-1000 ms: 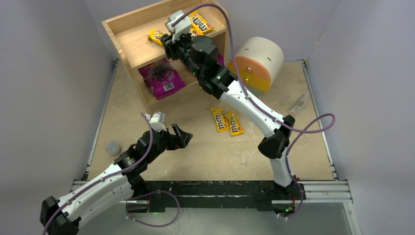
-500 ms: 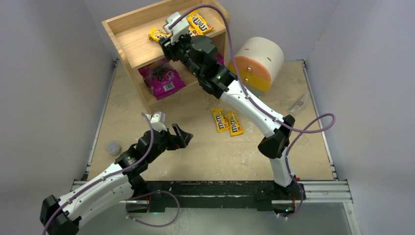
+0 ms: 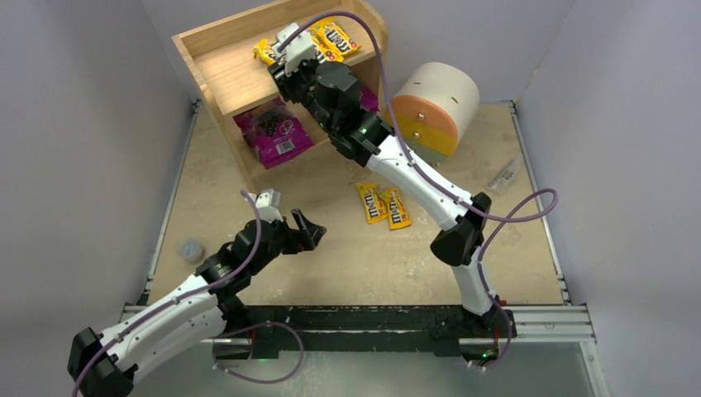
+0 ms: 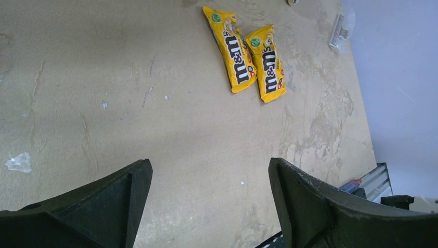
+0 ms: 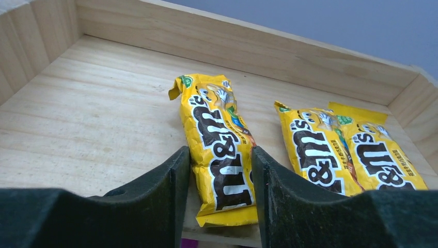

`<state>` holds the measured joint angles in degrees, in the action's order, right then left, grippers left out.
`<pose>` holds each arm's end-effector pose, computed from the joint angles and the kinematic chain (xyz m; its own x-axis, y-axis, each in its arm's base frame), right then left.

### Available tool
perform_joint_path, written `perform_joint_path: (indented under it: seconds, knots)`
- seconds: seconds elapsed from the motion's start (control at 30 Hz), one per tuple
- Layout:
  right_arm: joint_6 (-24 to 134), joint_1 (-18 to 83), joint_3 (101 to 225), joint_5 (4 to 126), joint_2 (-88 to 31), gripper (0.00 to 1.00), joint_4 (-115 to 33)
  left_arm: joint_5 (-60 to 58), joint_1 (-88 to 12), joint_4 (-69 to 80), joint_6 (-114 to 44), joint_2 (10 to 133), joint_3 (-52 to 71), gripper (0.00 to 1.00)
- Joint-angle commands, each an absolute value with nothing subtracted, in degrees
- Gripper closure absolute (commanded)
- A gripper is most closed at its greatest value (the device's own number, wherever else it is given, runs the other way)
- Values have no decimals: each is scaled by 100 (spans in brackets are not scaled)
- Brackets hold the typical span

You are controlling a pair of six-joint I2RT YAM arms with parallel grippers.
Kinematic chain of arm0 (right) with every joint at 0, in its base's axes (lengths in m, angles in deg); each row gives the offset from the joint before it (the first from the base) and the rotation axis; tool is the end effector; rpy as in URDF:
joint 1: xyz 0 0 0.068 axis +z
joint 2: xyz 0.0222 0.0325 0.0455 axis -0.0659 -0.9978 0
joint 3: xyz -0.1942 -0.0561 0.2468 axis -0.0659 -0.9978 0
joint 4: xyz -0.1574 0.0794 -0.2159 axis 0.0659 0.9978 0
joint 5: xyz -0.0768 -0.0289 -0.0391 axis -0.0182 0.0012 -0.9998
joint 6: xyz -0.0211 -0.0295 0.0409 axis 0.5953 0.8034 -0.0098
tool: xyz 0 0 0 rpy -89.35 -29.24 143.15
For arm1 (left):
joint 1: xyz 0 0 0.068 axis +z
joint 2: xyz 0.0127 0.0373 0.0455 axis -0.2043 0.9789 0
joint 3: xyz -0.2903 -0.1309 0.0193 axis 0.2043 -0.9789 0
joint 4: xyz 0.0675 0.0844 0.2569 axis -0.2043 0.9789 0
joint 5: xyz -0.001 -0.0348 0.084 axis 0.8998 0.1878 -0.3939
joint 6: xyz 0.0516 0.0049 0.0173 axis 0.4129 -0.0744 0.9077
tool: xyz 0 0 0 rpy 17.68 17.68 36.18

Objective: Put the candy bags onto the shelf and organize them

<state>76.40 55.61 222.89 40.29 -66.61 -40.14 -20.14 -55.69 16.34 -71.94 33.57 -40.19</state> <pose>0.3246 0.3957 0.5472 0.3059 -0.0053 -0.9521 -0.5174 0.8385 -0.1709 0.1077 -0.0938 0.2498 -0.6029 -0.4391 -0.6660 0.1534 0.7555 -0.6370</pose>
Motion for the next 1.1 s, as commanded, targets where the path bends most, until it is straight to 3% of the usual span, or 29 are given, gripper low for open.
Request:
perform_joint_path:
  seconds: [0.0, 0.5, 0.67, 1.07]
  knots:
    - [7853, 5599, 22475, 3395, -6686, 52, -4102, -2071, -5556, 1618, -7219, 3275, -3987, 13]
    - [8037, 5716, 22477, 2578, -6792, 51, -4652, -2036, -5556, 1609, -7243, 3334, -3992, 13]
    - [7886, 5727, 22398, 2925, -6697, 43, -4634, -2034, -5558, 1613, -7252, 3283, -4021, 13]
    - [7164, 5725, 22279, 3920, -6129, 10, -4908, -1964, -5556, 1522, -7209, 3292, -4007, 12]
